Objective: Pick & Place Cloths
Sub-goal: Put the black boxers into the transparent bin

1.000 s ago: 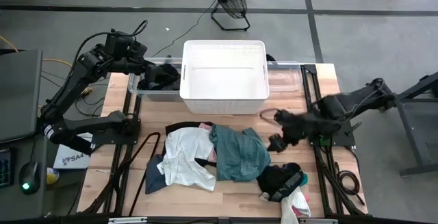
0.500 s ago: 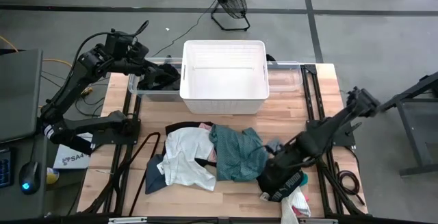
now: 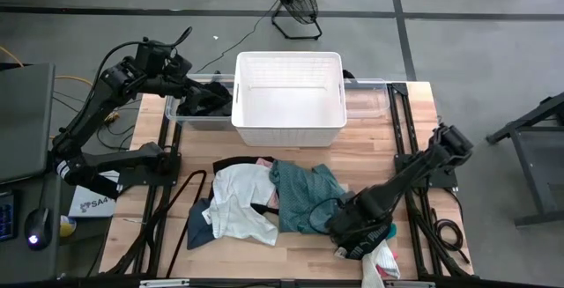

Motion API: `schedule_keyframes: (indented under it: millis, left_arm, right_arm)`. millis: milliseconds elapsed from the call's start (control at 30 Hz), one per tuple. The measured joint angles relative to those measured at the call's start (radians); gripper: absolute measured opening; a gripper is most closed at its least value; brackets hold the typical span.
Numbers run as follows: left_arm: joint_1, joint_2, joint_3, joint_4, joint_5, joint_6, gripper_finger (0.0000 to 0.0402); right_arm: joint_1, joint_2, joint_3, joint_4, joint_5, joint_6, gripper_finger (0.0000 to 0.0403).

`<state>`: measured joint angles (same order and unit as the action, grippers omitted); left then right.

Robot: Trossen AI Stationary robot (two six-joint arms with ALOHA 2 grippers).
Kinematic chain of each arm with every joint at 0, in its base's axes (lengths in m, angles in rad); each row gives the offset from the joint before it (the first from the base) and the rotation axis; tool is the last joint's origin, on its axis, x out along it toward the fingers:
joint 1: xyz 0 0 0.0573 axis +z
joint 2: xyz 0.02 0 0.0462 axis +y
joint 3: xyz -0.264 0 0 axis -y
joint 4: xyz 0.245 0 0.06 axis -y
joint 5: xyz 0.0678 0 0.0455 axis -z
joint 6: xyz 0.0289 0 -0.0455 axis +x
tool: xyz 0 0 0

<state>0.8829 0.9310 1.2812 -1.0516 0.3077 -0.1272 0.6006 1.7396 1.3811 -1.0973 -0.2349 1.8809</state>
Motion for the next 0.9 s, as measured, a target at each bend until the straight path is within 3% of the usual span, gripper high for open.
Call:
schedule_keyframes:
  millis: [400, 700, 900]
  left_arm:
    - [0.000, -0.001, 0.000, -0.003, 0.044, 0.000, 0.0230]
    - [0.000, -0.001, 0.000, -0.016, 0.049, 0.028, 0.0230]
    - [0.000, -0.001, 0.000, -0.024, 0.050, 0.052, 0.0230]
  right_arm:
    - [0.000, 0.062, 0.000, 0.023, 0.016, 0.243, 0.0266]
    - [0.002, 0.132, 0.000, 0.019, -0.044, 0.262, 0.0228]
    - [0.003, 0.150, 0.000, 0.011, -0.060, 0.247, 0.0178]
